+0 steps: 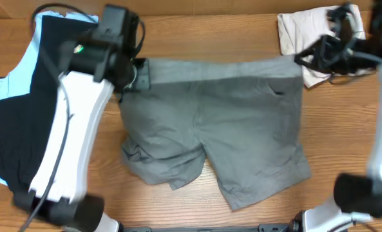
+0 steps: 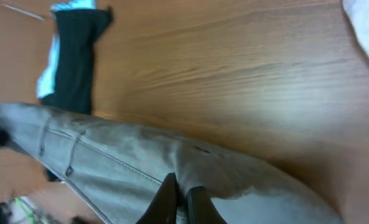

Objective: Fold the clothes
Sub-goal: 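Lift the shorts with both grippers and lay them flat, waistband up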

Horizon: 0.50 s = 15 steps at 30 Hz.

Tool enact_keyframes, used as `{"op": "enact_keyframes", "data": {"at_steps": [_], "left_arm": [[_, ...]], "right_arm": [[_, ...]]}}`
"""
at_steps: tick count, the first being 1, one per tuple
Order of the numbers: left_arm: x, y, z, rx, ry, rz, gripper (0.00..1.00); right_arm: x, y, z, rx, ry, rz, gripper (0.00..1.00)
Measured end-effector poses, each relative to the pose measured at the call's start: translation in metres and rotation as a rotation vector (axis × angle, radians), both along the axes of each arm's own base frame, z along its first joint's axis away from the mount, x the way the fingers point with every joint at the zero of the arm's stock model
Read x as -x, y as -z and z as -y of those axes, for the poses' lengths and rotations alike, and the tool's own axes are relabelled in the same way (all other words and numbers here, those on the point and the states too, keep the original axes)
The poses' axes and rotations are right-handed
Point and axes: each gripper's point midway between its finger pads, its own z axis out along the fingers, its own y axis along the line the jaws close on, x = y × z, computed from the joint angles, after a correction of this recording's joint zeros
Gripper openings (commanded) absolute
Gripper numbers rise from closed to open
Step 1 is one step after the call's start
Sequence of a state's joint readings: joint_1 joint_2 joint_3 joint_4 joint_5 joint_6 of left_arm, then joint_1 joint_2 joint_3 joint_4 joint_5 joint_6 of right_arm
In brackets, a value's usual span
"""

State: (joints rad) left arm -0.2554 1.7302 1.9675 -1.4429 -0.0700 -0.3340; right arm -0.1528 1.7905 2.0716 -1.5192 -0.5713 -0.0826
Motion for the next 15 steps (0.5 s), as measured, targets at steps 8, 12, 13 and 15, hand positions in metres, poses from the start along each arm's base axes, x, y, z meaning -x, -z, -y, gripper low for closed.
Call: {"op": "enact_keyframes", "data": {"at_steps": [8,12,13,15], "left_arm": [[-0.111,0.078,0.01,-0.068,-0.043,0.103,0.05],[-0.173,0.094,0.014,-0.057,-0.082,0.279,0.72],[-0.181,0.093,0.013,-0.055,-0.088,0.309,1.0],[-0.21,0.084,0.012,-0.032,-0.115,0.427,1.0]], "right_arm": [[-0.088,0.079,0.003,0.073,-0.011,0.024,0.04],[-0.138,0.088,0.002,0.104,0.01,0.166,0.06],[-0.148,0.089,0.003,0.11,0.016,0.195,0.25],[-0.171,0.086,0.006,0.122,0.038,0.279,0.92]]}}
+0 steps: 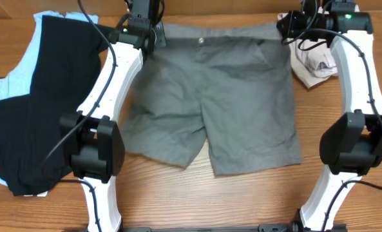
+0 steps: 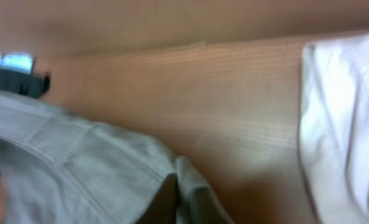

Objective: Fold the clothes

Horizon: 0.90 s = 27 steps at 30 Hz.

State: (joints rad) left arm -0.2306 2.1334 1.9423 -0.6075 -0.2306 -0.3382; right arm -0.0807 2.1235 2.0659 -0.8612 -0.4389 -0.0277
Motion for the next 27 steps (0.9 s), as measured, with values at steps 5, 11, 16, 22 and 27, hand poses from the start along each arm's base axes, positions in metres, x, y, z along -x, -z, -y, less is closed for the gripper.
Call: {"op": "enact_keyframes", "data": {"at_steps": [5,11,16,22,27], "left_arm": [[-0.031,-0.015,-0.007,0.026,-0.008,0.141,1.0],[-0.02,-0.01,-0.007,0.011,0.018,0.066,1.0],[0.008,-0.003,0.0,-0.018,0.13,-0.088,1.0],[0.054,-0.013,0.0,-0.065,0.242,-0.228,1.0],[0.081,-0.041,-0.004,-0.101,0.303,-0.246,1.0]], "right_arm": [[-0.028,-0.004,0.005,0.018,0.023,0.104,1.0],[-0.024,0.0,0.002,0.006,0.022,0.078,1.0],[0.006,0.017,-0.014,-0.077,-0.03,-0.072,1.0],[0.049,0.036,-0.036,-0.142,-0.075,-0.281,0.93],[0.081,0.047,-0.065,-0.138,-0.122,-0.421,0.79]]}}
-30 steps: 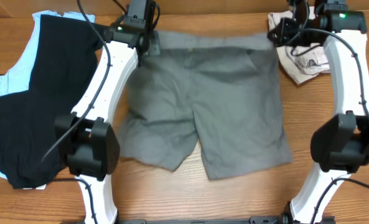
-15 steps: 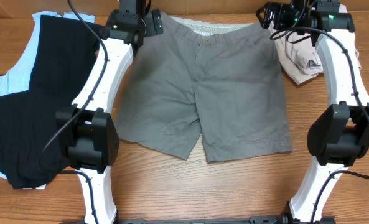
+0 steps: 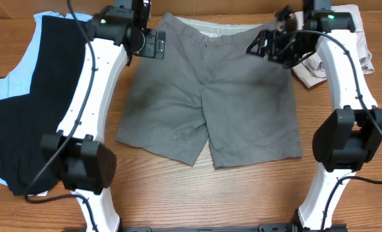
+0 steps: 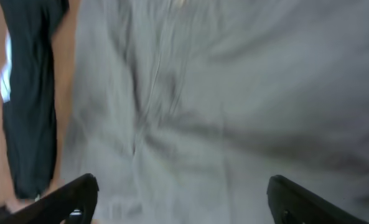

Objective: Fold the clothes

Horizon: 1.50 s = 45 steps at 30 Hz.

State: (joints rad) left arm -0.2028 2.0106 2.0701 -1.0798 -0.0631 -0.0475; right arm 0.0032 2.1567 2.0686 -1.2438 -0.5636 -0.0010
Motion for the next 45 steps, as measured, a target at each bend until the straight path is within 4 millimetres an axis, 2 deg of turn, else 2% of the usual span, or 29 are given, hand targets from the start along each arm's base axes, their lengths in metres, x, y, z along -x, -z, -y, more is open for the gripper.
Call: {"op": "enact_keyframes", "data": {"at_steps": [2,5,7,10,14,15,16,20,23,29,30,32,33,34,35,38,40,45], "left_arm": [[0.002,-0.009,0.0,-0.015,0.03,0.018,1.0],[-0.002,-0.015,0.001,-0.051,0.095,0.045,1.0],[-0.009,-0.012,0.002,-0.073,0.135,0.061,1.0],[-0.03,-0.001,0.006,-0.095,0.171,0.098,1.0],[-0.07,0.044,0.008,-0.102,0.193,0.121,1.0],[-0.082,0.064,0.009,-0.099,0.204,0.122,1.0],[-0.094,0.093,0.007,-0.1,0.211,0.108,1.0],[-0.11,0.144,0.003,-0.105,0.224,0.087,1.0],[-0.113,0.173,0.0,-0.107,0.224,0.058,1.0],[-0.115,0.201,0.001,-0.101,0.232,0.037,1.0],[-0.116,0.2,0.0,-0.102,0.231,0.041,0.96],[-0.116,0.201,0.001,-0.096,0.234,0.039,0.76],[-0.116,0.202,0.002,-0.094,0.239,0.037,0.62],[-0.115,0.204,0.003,-0.09,0.238,0.033,0.43],[-0.114,0.205,0.004,-0.079,0.237,0.026,0.31],[-0.107,0.208,0.005,-0.07,0.234,-0.006,0.1],[-0.103,0.209,0.003,-0.062,0.218,-0.028,0.04],[-0.085,0.212,-0.02,-0.019,0.074,-0.139,0.04]], "right_arm": [[0.01,0.004,-0.016,0.027,-0.038,-0.03,0.75],[0.022,0.01,-0.042,0.076,-0.09,-0.049,0.75],[0.027,0.013,-0.056,0.112,-0.112,-0.051,0.76],[0.032,0.016,-0.071,0.16,-0.118,-0.057,0.76],[0.03,0.019,-0.065,0.195,-0.086,-0.063,0.77],[0.028,0.02,-0.06,0.203,-0.074,-0.065,0.77],[0.026,0.021,-0.05,0.217,-0.049,-0.071,0.77],[0.023,0.023,-0.035,0.252,-0.014,-0.076,0.77],[0.024,0.025,-0.03,0.28,-0.005,-0.084,0.77],[0.025,0.026,-0.026,0.304,0.001,-0.086,0.78],[0.024,0.027,-0.026,0.307,0.002,-0.085,0.77],[0.024,0.027,-0.025,0.31,0.002,-0.084,0.77],[0.024,0.027,-0.025,0.31,0.003,-0.084,0.77],[0.024,0.027,-0.025,0.31,0.003,-0.084,0.77],[0.024,0.027,-0.025,0.311,0.003,-0.084,0.78],[0.024,0.027,-0.025,0.311,0.003,-0.084,0.77],[0.024,0.027,-0.025,0.311,0.002,-0.084,0.78],[0.025,0.027,-0.025,0.311,0.003,-0.086,0.78]]}}
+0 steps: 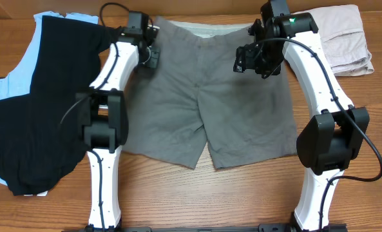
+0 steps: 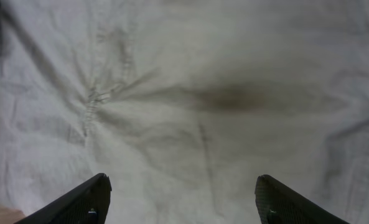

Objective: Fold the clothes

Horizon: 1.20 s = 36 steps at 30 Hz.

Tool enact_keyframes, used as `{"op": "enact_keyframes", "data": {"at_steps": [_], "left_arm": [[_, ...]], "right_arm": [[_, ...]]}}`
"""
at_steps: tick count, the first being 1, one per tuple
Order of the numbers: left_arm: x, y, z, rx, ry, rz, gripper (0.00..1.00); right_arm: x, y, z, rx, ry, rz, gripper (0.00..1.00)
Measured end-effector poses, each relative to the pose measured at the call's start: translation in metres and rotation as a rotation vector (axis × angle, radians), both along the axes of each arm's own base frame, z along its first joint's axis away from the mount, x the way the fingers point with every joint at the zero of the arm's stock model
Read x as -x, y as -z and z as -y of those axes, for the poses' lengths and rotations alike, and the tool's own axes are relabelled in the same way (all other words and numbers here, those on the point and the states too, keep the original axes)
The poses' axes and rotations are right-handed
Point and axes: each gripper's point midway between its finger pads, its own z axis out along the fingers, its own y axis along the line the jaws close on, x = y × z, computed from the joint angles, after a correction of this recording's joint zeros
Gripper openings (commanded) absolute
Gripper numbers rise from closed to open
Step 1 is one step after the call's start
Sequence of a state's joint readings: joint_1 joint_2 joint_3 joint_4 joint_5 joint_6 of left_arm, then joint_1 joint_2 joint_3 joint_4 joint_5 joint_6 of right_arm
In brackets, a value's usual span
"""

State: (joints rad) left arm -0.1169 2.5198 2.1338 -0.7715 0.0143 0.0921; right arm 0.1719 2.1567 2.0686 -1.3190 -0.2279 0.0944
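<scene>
Grey shorts (image 1: 207,96) lie spread flat on the table, waistband at the far edge and both legs toward the front. My right gripper (image 1: 254,63) hovers over the upper right part of the shorts. In the right wrist view it (image 2: 181,190) stands wide open, nothing between its fingertips (image 2: 97,186), with wrinkled grey fabric (image 2: 190,99) filling the frame. My left gripper (image 1: 149,57) sits at the left end of the waistband, dark against the cloth; its jaws do not show clearly.
A black garment (image 1: 42,96) lies over a light-blue one (image 1: 10,84) along the left side. A folded beige garment (image 1: 342,38) rests at the far right corner. Wooden table (image 1: 242,193) shows in front of the shorts.
My right gripper, still open, has shifted slightly left and toward the front over the shorts. My left gripper has moved a little forward at the left waist. The shorts lie about where they were.
Both grippers first held the waistband ends, the right one shut on cloth, with the shorts rumpled mid-table. Then the shorts were stretched further back. After that the right gripper was open over the flattened shorts, and it now hovers open above their right half.
</scene>
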Motion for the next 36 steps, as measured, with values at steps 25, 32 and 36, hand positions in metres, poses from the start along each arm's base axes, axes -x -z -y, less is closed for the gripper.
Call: {"op": "enact_keyframes", "data": {"at_steps": [25,32,36], "left_arm": [[0.12,-0.014,-0.113,0.061,-0.421,-0.563,0.81],[0.086,-0.108,-0.098,0.066,-0.334,-0.338,0.96],[0.073,-0.145,-0.082,0.085,-0.298,-0.216,0.96]], "right_arm": [[0.014,0.05,0.037,0.138,0.273,-0.122,1.0],[0.013,0.062,0.063,0.163,0.263,-0.117,1.0],[0.013,0.079,0.062,0.166,0.23,-0.105,1.0]]}}
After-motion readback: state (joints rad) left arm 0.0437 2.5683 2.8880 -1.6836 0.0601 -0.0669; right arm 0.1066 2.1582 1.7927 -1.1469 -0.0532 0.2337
